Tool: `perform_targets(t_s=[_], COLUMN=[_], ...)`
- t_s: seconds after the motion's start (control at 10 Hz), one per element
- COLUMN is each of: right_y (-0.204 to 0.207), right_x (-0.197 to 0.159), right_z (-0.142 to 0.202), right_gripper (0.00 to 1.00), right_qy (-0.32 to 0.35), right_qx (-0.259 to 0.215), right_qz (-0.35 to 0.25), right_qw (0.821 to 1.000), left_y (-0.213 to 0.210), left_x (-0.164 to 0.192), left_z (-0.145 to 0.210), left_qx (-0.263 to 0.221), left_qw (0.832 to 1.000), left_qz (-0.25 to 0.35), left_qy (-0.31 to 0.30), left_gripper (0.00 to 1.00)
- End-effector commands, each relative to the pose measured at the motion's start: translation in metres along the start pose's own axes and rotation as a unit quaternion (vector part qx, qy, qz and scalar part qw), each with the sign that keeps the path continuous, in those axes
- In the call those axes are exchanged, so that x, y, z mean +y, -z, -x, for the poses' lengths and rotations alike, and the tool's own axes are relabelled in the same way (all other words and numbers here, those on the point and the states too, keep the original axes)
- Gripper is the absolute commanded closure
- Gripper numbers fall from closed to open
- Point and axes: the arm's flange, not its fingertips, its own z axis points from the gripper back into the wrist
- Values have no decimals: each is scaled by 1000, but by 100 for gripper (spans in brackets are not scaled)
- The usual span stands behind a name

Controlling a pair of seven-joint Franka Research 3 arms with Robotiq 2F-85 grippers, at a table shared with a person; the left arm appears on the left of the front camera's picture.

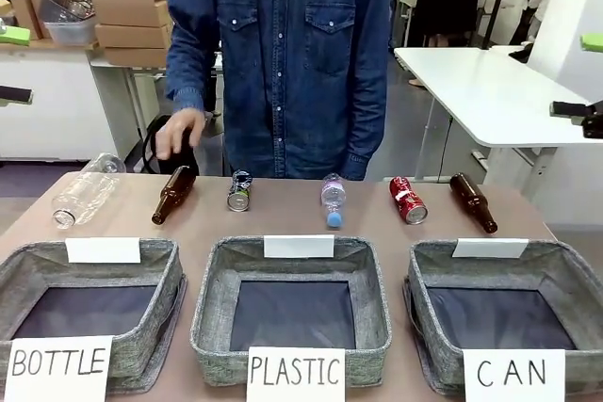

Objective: Sort the can waste into the basket.
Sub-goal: Pick up the can waste from the table and place it in the right Fabric basket.

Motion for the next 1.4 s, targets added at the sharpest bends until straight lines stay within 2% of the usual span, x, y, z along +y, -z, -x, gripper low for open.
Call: perform_targets(t_s=[0.0, 0.3, 0.4, 0.5, 0.6, 0.7, 0.8, 0.9, 1.0, 1.1, 1.3], right_y=[0, 0, 0, 0, 0, 0, 0, 0, 0, 0, 0], right_x=[2, 2, 2, 2, 2, 2, 2, 2, 2, 2, 2], right_z=[-6, -6, -6, -6, -6, -6, -6, -6, -6, -6, -6], right_gripper=[0, 0, 0, 0, 0, 0, 0, 0, 0, 0, 0], right_qy=[-16, -16, -16, -16, -16, -16, -16, -16, -16, -16, -16], right_qx=[-6, -6, -6, -6, -6, -6, -6, -6, -6, -6, -6], right_qz=[-9, -9, -9, -9, -9, -9, -9, -9, -9, -9, -9], right_qw=[1000, 1000, 1000, 1000, 1000, 1000, 1000, 1000, 1000, 1000, 1000], left_y=[-2, -2, 28, 72, 106, 127, 134, 121, 83, 42, -15], left_x=[0, 1, -4, -5, 0, 7, 15, 21, 17, 14, 16], left_z=[-3, 0, -16, -38, -56, -69, -80, -86, -88, -85, -72], left_qx=[-3, 0, 11, 62, 74, 85, 73, 61, 45, 5, -38], left_qw=[1000, 1000, 999, 995, 990, 984, 980, 980, 986, 991, 991], left_qz=[9, -1, -50, -82, -123, -155, -182, -182, -148, -119, -108], left_qy=[8, -1, 4, 2, -13, -25, -43, -54, -59, -65, -67], left_gripper=[0, 0, 0, 0, 0, 0, 0, 0, 0, 0, 0])
